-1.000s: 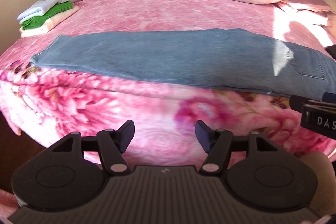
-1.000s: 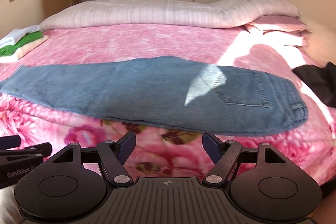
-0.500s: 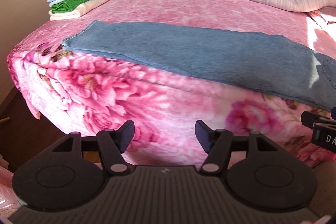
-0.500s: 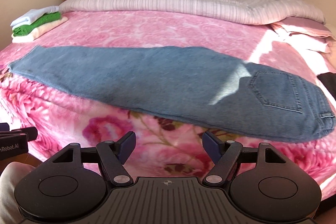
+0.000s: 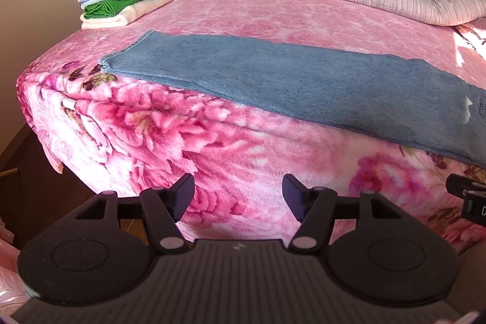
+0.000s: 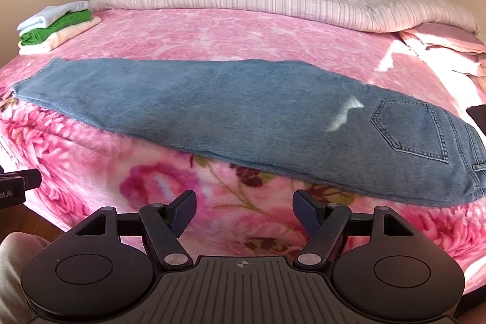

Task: Fold clothes
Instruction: 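Grasp the leg hems with the left gripper while the right gripper moves to the waistband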

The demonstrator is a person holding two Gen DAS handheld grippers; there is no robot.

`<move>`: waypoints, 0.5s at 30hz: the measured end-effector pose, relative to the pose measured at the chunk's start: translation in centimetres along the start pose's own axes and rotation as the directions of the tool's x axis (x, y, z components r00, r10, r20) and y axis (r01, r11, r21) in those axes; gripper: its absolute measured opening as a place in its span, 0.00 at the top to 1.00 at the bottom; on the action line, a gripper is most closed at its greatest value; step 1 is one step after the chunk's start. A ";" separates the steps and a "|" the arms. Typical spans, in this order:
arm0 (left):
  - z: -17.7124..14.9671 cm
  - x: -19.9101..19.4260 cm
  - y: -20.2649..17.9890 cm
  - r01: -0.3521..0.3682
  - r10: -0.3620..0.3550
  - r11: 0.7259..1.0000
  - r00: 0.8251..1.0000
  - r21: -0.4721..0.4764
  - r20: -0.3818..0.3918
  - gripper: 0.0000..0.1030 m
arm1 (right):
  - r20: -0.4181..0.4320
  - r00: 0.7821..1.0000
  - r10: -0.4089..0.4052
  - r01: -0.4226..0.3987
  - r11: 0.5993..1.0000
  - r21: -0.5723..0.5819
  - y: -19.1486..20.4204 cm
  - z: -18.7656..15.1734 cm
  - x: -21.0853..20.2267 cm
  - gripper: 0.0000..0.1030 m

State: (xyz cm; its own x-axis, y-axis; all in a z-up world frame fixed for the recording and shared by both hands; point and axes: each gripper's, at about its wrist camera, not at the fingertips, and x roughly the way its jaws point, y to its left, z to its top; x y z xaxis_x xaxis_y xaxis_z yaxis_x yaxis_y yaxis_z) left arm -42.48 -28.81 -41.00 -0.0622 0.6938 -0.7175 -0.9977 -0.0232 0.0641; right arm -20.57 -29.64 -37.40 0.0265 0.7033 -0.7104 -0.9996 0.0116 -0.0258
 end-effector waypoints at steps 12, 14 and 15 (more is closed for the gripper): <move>0.4 2.3 0.6 0.054 -0.055 0.998 0.998 -0.042 -0.031 0.41 | -0.027 0.999 -0.018 0.019 0.999 0.035 -2.2 -0.4 1.3 0.29; 0.6 2.9 2.1 0.093 -0.096 0.991 0.995 -0.098 -0.026 0.41 | -0.026 1.000 -0.011 0.012 0.998 0.063 -3.4 -0.4 1.5 0.29; 0.7 3.1 3.2 0.119 -0.122 0.984 0.992 -0.133 -0.012 0.41 | -0.022 1.000 -0.011 0.013 0.997 0.080 -4.2 -0.4 1.5 0.29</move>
State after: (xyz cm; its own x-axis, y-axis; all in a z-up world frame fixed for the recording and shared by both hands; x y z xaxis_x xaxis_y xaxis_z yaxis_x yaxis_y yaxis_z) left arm -45.83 -26.21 -42.55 0.0597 0.6828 -0.7282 -0.9927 -0.0359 -0.1151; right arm -16.34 -28.91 -38.64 0.0378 0.6876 -0.7251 -0.9968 0.0771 0.0211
